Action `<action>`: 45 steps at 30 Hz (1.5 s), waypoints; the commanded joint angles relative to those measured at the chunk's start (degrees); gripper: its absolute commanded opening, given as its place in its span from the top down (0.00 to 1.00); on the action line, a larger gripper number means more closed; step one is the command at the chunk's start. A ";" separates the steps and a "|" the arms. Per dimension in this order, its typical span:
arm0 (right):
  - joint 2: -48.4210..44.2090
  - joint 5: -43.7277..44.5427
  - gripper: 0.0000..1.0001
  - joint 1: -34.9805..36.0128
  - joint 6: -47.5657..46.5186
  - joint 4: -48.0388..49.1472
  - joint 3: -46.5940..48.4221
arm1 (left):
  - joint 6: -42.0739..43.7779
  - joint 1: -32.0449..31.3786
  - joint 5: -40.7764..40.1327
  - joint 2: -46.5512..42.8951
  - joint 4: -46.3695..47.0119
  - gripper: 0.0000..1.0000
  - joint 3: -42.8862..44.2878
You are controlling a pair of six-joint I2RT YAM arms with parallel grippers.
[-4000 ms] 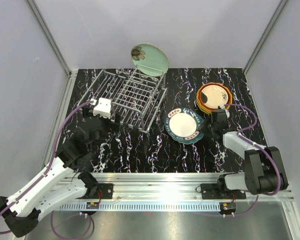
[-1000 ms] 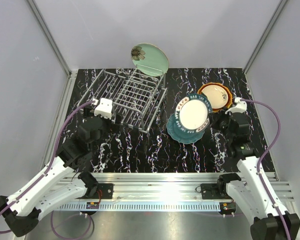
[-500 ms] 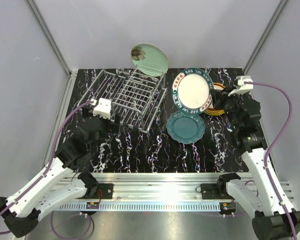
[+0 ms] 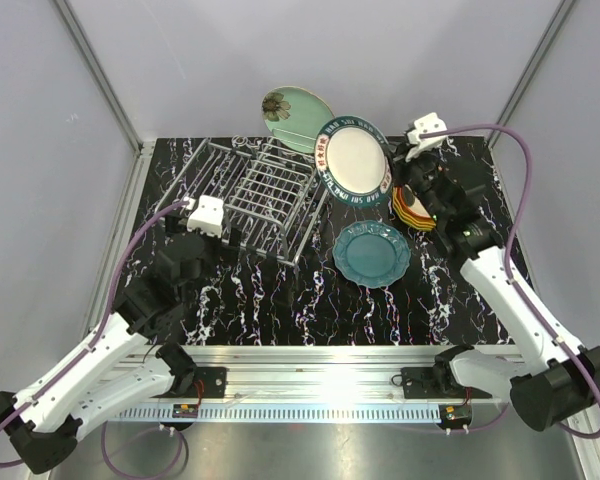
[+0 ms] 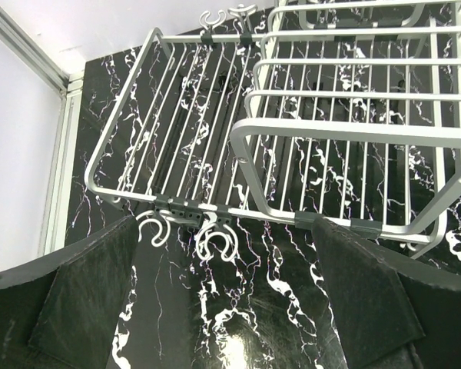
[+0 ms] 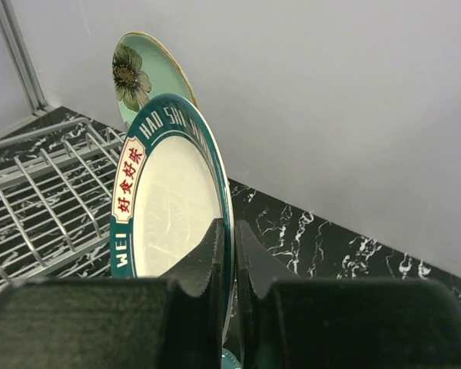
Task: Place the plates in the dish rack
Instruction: Insert the plate into the dish rack
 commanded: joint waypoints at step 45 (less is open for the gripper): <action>20.67 1.81 1.00 10.16 -30.66 16.13 17.59 | 0.61 0.84 -0.33 -0.56 3.12 0.01 1.27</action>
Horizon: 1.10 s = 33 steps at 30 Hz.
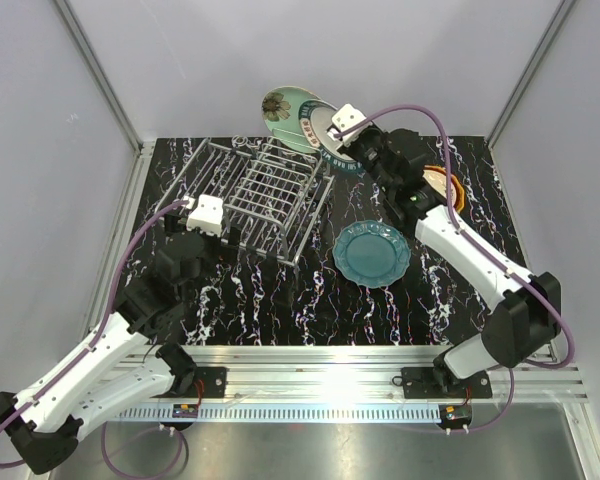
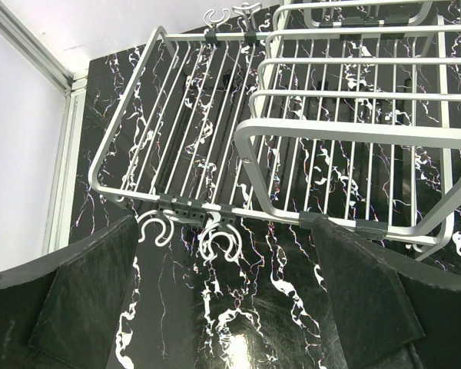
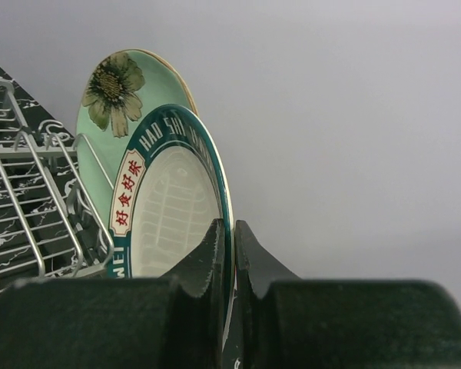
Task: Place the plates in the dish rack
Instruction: Insert the plate into the dish rack
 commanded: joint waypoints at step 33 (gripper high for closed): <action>12.04 -10.99 0.80 2.77 4.17 12.56 10.50 | 0.63 0.63 -0.59 -1.09 3.56 0.01 0.74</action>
